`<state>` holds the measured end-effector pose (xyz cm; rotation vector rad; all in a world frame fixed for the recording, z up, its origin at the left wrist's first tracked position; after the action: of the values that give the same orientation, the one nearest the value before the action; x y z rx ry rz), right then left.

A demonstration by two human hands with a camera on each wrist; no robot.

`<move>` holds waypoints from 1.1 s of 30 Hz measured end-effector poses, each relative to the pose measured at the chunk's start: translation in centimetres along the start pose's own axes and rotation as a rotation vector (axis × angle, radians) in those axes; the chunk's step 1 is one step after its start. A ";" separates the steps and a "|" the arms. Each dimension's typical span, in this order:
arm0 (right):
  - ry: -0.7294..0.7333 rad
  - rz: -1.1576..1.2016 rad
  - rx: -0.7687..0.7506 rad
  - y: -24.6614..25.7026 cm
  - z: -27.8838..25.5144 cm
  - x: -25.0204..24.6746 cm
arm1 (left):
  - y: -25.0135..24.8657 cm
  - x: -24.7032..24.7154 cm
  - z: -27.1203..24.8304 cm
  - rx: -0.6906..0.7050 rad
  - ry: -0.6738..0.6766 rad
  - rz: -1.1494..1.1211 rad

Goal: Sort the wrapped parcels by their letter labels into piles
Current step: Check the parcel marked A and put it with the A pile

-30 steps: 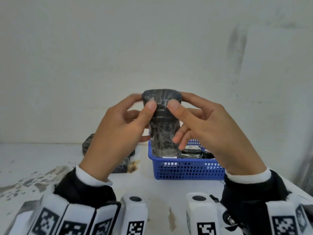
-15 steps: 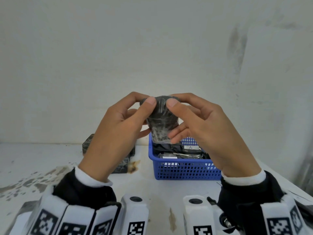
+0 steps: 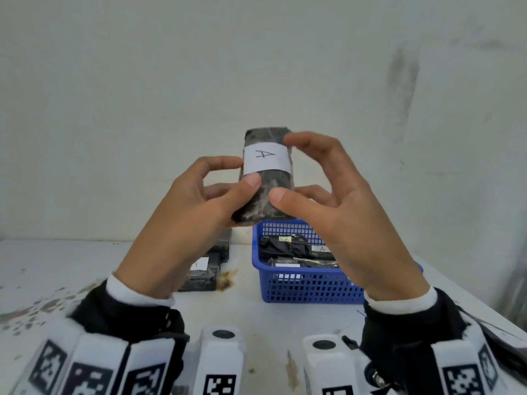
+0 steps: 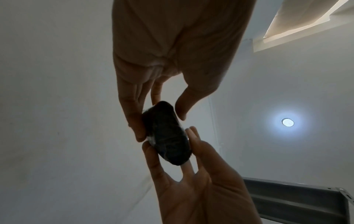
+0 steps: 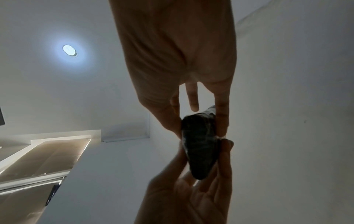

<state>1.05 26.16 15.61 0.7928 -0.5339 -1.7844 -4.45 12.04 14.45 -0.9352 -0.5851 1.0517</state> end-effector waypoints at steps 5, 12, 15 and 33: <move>-0.007 0.004 0.076 -0.6 0.0 -0.3 | 0.2 -0.5 0.1 0.014 -0.033 0.014; 0.013 0.006 0.155 -1.5 0.2 0.1 | 0.1 -0.6 0.4 0.058 -0.035 0.084; 0.024 -0.010 0.168 -1.4 0.2 0.1 | 0.2 -0.5 0.4 0.066 -0.041 0.089; 0.012 -0.024 0.177 -1.1 0.1 -0.4 | -0.2 -0.1 0.4 0.121 -0.024 0.100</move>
<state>0.37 26.94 15.04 0.9338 -0.6841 -1.7705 -4.75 12.08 14.80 -0.8539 -0.4924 1.1761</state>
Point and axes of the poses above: each hand's wrist, its own z-axis towards the middle knuckle, its own x-axis out of the palm, y = z × x, the point moved 8 cm from there along z, towards the middle knuckle, and after that the axes turned 4 degrees about y, right-handed, at the moved point
